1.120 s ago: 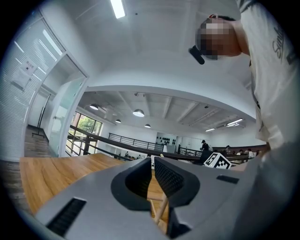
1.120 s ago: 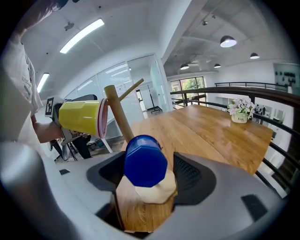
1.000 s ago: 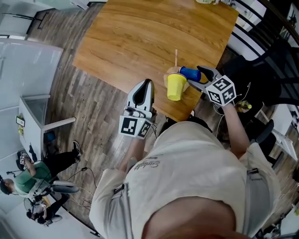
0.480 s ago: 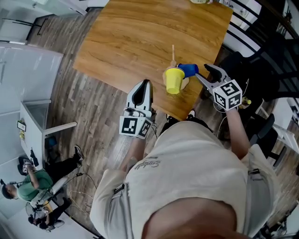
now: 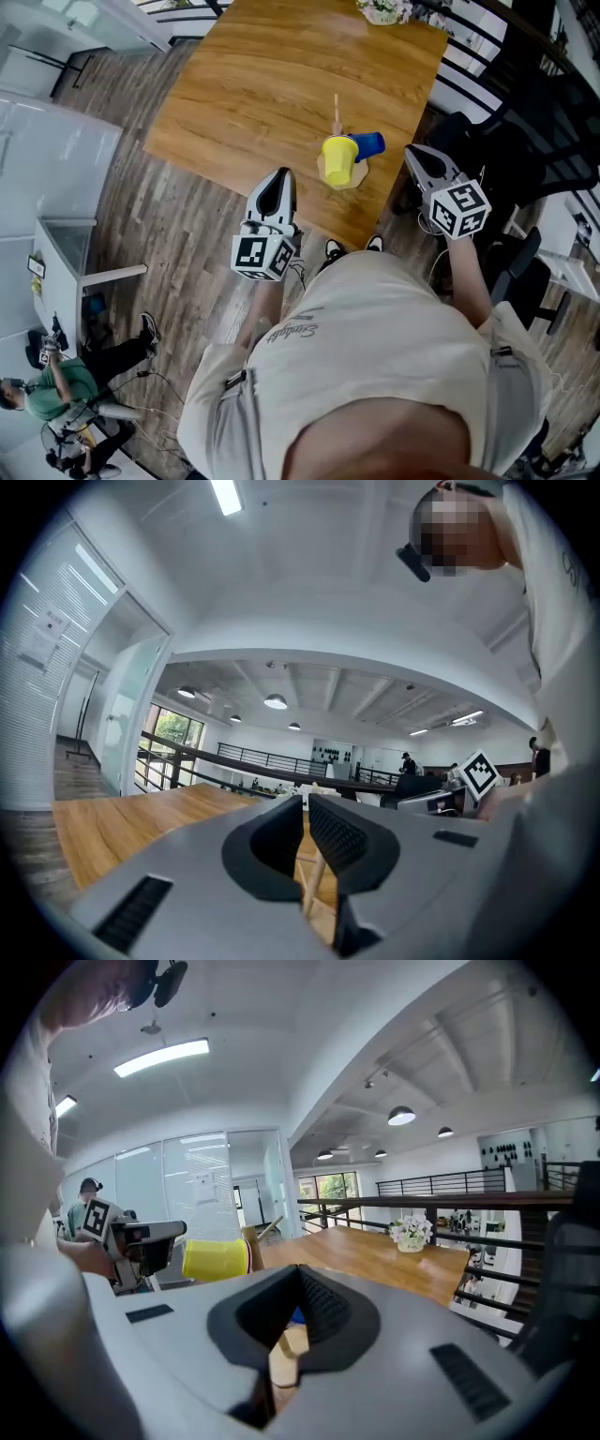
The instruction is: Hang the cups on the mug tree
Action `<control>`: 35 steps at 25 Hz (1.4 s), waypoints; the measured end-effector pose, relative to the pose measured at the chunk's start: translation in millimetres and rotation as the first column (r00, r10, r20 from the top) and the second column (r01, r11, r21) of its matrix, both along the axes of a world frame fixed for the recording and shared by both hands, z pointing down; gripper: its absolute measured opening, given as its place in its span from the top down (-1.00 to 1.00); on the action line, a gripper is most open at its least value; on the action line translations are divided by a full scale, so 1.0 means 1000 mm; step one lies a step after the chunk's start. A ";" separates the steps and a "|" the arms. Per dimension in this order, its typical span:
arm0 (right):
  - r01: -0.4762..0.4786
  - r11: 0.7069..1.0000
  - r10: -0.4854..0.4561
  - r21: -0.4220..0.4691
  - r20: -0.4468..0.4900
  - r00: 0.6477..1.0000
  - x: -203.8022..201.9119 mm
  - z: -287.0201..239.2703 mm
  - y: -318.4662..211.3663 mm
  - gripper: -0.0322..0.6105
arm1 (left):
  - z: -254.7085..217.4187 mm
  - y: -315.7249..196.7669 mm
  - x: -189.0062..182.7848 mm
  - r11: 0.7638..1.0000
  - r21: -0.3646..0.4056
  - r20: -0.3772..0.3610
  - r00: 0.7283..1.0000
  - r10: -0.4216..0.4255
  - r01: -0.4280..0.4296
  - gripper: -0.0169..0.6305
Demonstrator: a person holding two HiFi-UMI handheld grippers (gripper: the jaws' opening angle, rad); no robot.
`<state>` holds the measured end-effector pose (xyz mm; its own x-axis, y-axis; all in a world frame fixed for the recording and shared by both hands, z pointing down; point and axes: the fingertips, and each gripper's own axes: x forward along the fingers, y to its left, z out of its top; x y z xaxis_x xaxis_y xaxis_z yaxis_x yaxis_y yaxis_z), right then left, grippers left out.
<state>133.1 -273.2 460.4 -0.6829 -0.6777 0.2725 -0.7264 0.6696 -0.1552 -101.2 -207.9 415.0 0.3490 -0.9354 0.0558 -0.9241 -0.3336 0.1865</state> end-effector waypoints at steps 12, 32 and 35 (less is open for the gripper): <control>-0.018 0.973 0.017 0.231 0.009 1.000 0.002 -0.081 0.009 0.92 | -0.062 -0.018 0.030 0.991 0.123 0.063 0.996 0.055 -0.062 0.86; 0.002 0.953 -0.003 0.302 0.003 1.000 0.001 -0.114 0.020 0.92 | -0.096 -0.012 0.056 0.979 0.176 0.048 0.994 0.099 -0.106 0.85; 0.001 0.953 -0.003 0.304 0.008 1.000 0.001 -0.118 0.020 0.92 | -0.091 -0.008 0.050 0.982 0.162 0.041 0.995 0.089 -0.094 0.85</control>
